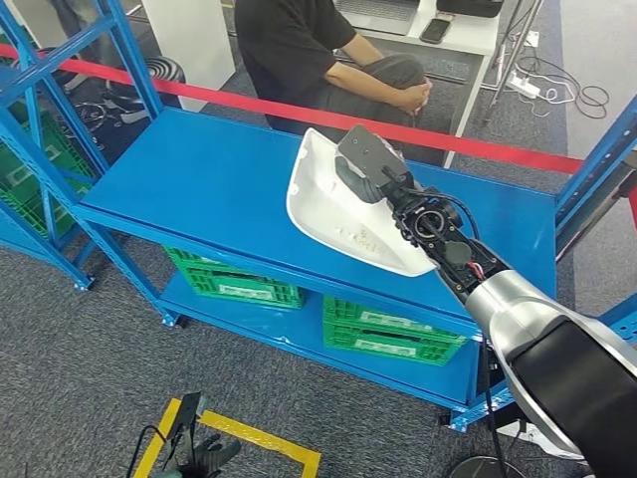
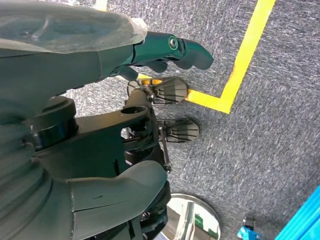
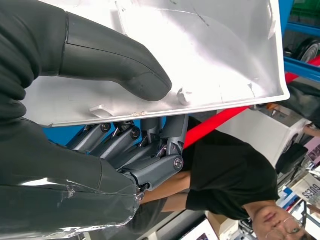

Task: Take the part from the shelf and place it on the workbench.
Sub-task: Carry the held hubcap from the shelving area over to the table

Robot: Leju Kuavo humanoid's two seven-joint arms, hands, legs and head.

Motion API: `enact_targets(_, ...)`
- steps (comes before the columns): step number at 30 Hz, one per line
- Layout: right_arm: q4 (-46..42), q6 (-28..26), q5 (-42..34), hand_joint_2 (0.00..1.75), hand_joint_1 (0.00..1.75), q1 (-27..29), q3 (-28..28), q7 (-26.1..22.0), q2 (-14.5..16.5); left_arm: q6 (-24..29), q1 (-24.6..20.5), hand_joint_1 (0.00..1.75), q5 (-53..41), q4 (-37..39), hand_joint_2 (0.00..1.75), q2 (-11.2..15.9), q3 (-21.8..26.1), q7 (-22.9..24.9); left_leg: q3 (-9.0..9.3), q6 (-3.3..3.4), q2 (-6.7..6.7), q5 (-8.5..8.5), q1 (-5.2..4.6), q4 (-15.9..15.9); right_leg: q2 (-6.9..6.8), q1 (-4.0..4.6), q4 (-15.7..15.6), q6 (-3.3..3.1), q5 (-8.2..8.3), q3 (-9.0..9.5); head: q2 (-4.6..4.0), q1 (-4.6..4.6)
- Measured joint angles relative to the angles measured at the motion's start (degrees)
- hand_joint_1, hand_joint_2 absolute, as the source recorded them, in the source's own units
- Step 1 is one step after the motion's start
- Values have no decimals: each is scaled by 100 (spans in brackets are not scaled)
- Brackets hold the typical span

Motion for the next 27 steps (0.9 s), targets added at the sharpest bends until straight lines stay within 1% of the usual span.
enact_targets(2, -2, 0, 0, 175, 175, 0, -10, 0, 0, -1, -3, 0, -4, 1, 175, -2, 0, -1, -5, 31, -3, 13, 8, -11, -5, 1, -5, 28, 6, -1, 0, 0)
enact_targets(3, -2, 0, 0, 175, 175, -3, -18, -1, 0, -2, -4, 0, -7, 0, 175, -5, 0, -1, 6, 52, -7, 30, 23, -38, -10, -1, 21, 50, -18, -13, 0, 1)
enact_targets(4, -3, 0, 0, 175, 175, -9, -25, -2, 0, -2, -5, 0, -8, -1, 175, -8, 0, -1, 19, 74, -13, 48, 41, -65, -15, -3, 138, 72, -101, -67, 0, 2)
enact_targets(5, -3, 0, 0, 175, 175, -14, -30, -3, 0, -2, -5, 0, -9, -1, 175, -10, 0, -1, 33, 90, -19, 64, 59, -91, -19, -8, 385, 95, -245, -178, 0, 3)
enact_targets(6, -2, 0, 0, 175, 175, -12, -33, -4, 0, -3, -4, 0, -10, -1, 175, -11, 0, 0, 38, 96, -29, 69, 64, -99, -23, -22, 763, 115, -433, -348, 0, 4)
enact_targets(7, -2, 0, 0, 175, 175, -2, -33, -4, 0, -3, -3, 0, -10, -1, 175, -13, 0, 0, 38, 98, -45, 69, 67, -98, -24, -35, 1218, 133, -626, -559, 0, 4)
enact_targets(8, -1, 1, 0, 175, 175, 19, -32, -3, 0, -4, -1, 0, -10, -1, 175, -14, 0, 1, 38, 97, -68, 67, 72, -95, -26, -53, 1608, 152, -748, -747, 0, 3)
enact_targets(9, -1, 1, 0, 175, 175, 42, -32, -3, 0, -5, 0, 0, -11, -1, 175, -15, 0, 1, 41, 91, -103, 62, 80, -91, -27, -75, 1820, 170, -767, -860, 0, 4)
enact_targets(10, 0, 1, 0, 175, 175, 58, -32, -2, 0, -6, 0, 0, -11, -1, 175, -17, 0, 1, 44, 78, -150, 53, 93, -80, -27, -99, 1786, 186, -667, -861, 0, 4)
enact_targets(11, 0, 1, 0, 175, 175, 65, -33, -2, 0, -8, 0, 0, -11, -1, 175, -19, 0, 1, 50, 54, -203, 36, 109, -61, -16, -123, 1508, 199, -465, -746, 0, 4)
enact_targets(12, 1, 1, 0, 175, 175, 66, -37, -2, 0, -9, 1, 0, -11, -1, 175, -20, 0, 1, 51, 20, -256, 9, 127, -33, 40, -150, 1079, 212, -233, -563, 0, 4)
enact_targets(13, 3, 0, 0, 175, 175, 62, -40, -3, -1, -10, -3, 0, -11, -1, 175, -21, 0, 1, 30, -20, -302, -19, 139, 6, 148, -174, 684, 222, -78, -379, 0, 4)
enact_targets(14, 5, 1, 0, 175, 175, 59, -44, -3, -1, -11, -7, 0, -11, -1, 175, -21, 0, 1, -7, -59, -345, -40, 148, 46, 242, -191, 386, 222, 1, -247, 0, 2)
enact_targets(15, 7, 1, 0, 175, 175, 64, -45, -3, 0, -11, -10, 0, -12, -1, 175, -23, 0, 1, -54, -101, -382, -49, 162, 73, 317, -191, 238, 215, 5, -189, 0, -1)
enact_targets(16, 9, 2, 0, 175, 175, 71, -45, -3, 4, -12, -11, 0, -13, -1, 175, -26, 0, 1, -98, -141, -425, -43, 175, 86, 333, -181, 221, 191, -41, -180, 0, -3)
enact_targets(17, 8, 2, 0, 175, 175, 77, -45, -4, 9, -12, -7, 0, -13, -1, 175, -27, 0, 1, -123, -179, -474, -37, 189, 88, 278, -173, 215, 158, -57, -184, 0, -3)
enact_targets(18, 8, 2, 0, 175, 175, 81, -47, -5, 13, -13, 1, 0, -13, -1, 175, -30, 0, 1, -138, -217, -458, -47, 201, 104, 221, -168, 217, 122, -67, -175, 0, -3)
enact_targets(19, 7, 1, 0, 175, 175, 76, -54, -8, 17, -13, 4, 0, -12, -1, 175, -29, 0, 1, -184, -250, -376, -94, 197, 198, 158, -174, 207, 78, -79, -151, 0, -5)
enact_targets(20, 5, 1, 0, 175, 175, 68, -60, -10, 19, -13, 0, 0, -12, -1, 175, -27, 0, 1, -295, -281, -259, -194, 194, 422, 94, -174, 191, 40, -88, -124, 0, -7)
enact_targets(21, 5, 1, 0, 175, 175, 64, -66, -13, 19, -13, -5, 0, -12, -1, 175, -27, 0, 1, -482, -307, -123, -333, 192, 776, 34, -164, 182, 6, -99, -101, 0, -10)
enact_targets(22, 5, 1, 0, 175, 175, 63, -68, -15, 20, -13, -10, 0, -13, -1, 175, -26, 0, 1, -729, -328, -39, -488, 189, 1210, -25, -149, 181, -20, -113, -89, 0, -13)
enact_targets(23, 5, 2, 0, 175, 175, 66, -68, -15, 20, -13, -11, 0, -13, -1, 175, -26, 0, 1, -975, -342, -11, -601, 191, 1612, -83, -135, 182, -38, -126, -80, 0, -13)
enact_targets(24, 6, 2, 0, 175, 175, 70, -68, -15, 20, -13, -6, 0, -14, -1, 175, -25, 0, 1, -1152, -346, 0, -624, 191, 1858, -140, -123, 184, -50, -138, -72, 0, -12)
enact_targets(25, 7, 3, 0, 175, 175, 72, -68, -16, 20, -13, -1, 0, -14, -1, 175, -25, 0, 1, -1215, -340, 6, -538, 191, 1873, -195, -113, 185, -56, -150, -63, 0, -13)
enact_targets(26, 7, 5, 0, 175, 175, 72, -68, -17, 20, -13, 2, 0, -14, -1, 175, -23, 0, 1, -1151, -325, 21, -351, 189, 1649, -248, -107, 188, -56, -163, -48, 0, -13)
enact_targets(27, 7, 7, 0, 175, 175, 70, -69, -19, 22, -13, 1, 0, -15, -1, 175, -21, 0, 1, -984, -300, 81, -107, 181, 1248, -298, -101, 190, -48, -180, -29, 0, -13)
